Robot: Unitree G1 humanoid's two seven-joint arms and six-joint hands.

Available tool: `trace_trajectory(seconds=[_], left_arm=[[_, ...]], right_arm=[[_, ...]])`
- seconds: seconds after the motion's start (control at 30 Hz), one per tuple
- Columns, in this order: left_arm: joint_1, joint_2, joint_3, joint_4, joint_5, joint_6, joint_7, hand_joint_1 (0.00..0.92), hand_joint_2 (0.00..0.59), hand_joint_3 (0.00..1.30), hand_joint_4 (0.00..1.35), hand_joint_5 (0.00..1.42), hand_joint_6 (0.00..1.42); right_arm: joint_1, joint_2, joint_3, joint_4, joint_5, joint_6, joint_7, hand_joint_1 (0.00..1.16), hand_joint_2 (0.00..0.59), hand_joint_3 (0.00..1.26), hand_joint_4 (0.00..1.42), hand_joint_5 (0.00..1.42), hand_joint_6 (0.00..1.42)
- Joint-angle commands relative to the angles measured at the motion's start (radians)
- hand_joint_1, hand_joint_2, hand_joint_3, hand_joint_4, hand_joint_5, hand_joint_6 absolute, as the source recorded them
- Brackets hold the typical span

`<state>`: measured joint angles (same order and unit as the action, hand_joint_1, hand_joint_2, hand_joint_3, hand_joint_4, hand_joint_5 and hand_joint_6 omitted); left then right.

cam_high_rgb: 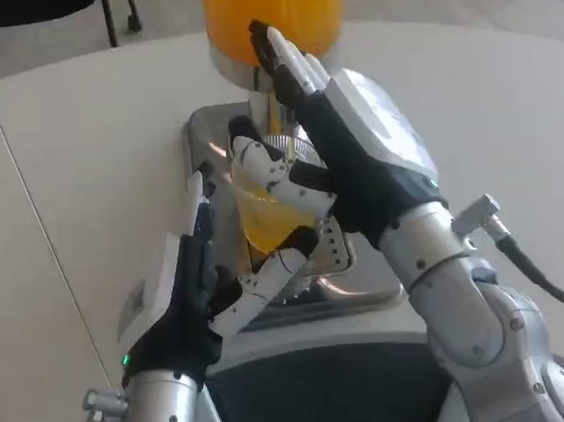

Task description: Grasp the cup under the faucet to collect the drink, then remove the cup.

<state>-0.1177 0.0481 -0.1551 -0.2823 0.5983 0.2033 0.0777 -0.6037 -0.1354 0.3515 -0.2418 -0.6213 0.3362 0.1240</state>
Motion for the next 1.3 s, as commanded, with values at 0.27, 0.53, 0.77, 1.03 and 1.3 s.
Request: trace_trajectory(seconds=[0.27,0.53,0.77,1.03,1.3], left_arm=[[-0.080,-0.017,0.004,0.067,-0.010,0.052,0.034,0.144,0.043,0.00,0.00,0.12,0.22],[-0.085,-0.010,0.005,0.078,-0.020,0.049,0.027,0.147,0.045,0.00,0.00,0.13,0.22],[-0.087,0.001,0.009,0.081,-0.031,0.049,0.021,0.147,0.045,0.00,0.00,0.13,0.23],[-0.100,0.011,0.009,0.092,-0.043,0.053,0.022,0.148,0.045,0.00,0.00,0.14,0.23],[-0.114,0.016,0.006,0.113,-0.046,0.058,0.024,0.148,0.044,0.00,0.00,0.14,0.24]], right_arm=[[0.004,0.006,0.011,-0.020,0.013,0.007,0.069,0.33,0.549,0.01,0.00,0.00,0.02],[0.043,0.013,-0.003,-0.129,-0.001,0.023,0.058,0.33,0.549,0.02,0.00,0.00,0.02],[0.084,0.011,-0.021,-0.248,-0.020,0.045,0.066,0.34,0.555,0.03,0.00,0.00,0.02],[0.114,0.010,-0.033,-0.340,-0.033,0.066,0.095,0.35,0.551,0.04,0.00,0.00,0.02],[0.158,0.002,-0.036,-0.491,-0.071,0.104,0.165,0.26,0.579,0.05,0.00,0.00,0.02]])
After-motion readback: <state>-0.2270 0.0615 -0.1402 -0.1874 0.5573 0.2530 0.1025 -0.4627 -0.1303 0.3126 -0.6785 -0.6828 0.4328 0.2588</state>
